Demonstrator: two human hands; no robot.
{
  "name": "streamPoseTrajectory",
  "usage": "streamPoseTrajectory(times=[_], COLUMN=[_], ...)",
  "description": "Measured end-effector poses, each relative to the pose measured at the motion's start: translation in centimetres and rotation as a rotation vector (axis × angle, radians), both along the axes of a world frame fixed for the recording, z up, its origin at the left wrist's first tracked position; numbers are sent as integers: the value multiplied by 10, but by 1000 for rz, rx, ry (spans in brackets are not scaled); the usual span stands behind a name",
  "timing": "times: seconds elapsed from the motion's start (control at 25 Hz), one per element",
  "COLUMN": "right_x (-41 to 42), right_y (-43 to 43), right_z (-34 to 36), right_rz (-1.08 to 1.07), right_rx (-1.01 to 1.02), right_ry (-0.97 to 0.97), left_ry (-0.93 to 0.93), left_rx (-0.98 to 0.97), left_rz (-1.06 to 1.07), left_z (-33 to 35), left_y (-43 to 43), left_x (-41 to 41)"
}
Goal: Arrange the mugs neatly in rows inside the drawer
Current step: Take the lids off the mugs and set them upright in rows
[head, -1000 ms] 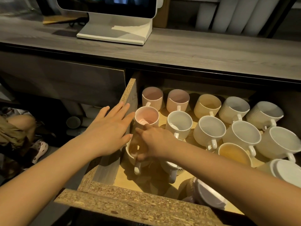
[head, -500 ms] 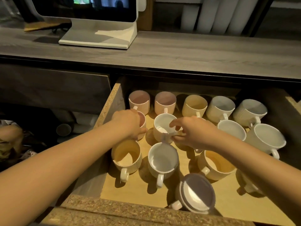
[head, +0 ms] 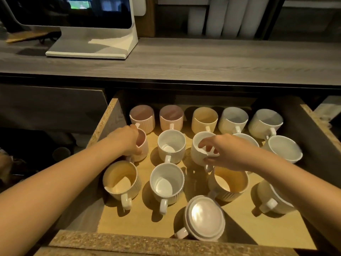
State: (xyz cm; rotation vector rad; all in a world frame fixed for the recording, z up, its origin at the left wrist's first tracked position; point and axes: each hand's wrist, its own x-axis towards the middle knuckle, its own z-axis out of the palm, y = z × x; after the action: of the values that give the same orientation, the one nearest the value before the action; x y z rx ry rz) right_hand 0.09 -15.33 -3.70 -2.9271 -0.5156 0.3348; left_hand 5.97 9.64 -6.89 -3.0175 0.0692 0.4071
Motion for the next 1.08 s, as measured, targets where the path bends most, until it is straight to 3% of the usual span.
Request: streamPoseTrajectory(times=[0.16, 0.32, 0.44, 0.56, 0.68, 0.88, 1.08], right_x=[-13, -30, -37, -38, -37, -37, -38], right_y=[-18, -32, -32, -27, -29, -30, -27], right_z=[5, 0, -12, -22, -23, -24, -25], right_rz=[10, -10, -112, -146, -143, -143, -177], right_rx=[-112, -244, -236, -213, -165, -162, -165], right_ry=[27, 19, -12, -10, 11, -2, 7], left_ry=[-155, -245, -200, -70, 19, 19, -35], left_rx=[13, -91, -24, 99, 54, -34, 30], left_rz=[-38, -323, -468, -442, -391, -367, -401], left_z=[7, 29, 33, 31, 26, 15, 17], left_y=[-21, -53, -71, -83, -79, -72, -74], left_x=[-23, -59, -76, -87, -91, -94, -98])
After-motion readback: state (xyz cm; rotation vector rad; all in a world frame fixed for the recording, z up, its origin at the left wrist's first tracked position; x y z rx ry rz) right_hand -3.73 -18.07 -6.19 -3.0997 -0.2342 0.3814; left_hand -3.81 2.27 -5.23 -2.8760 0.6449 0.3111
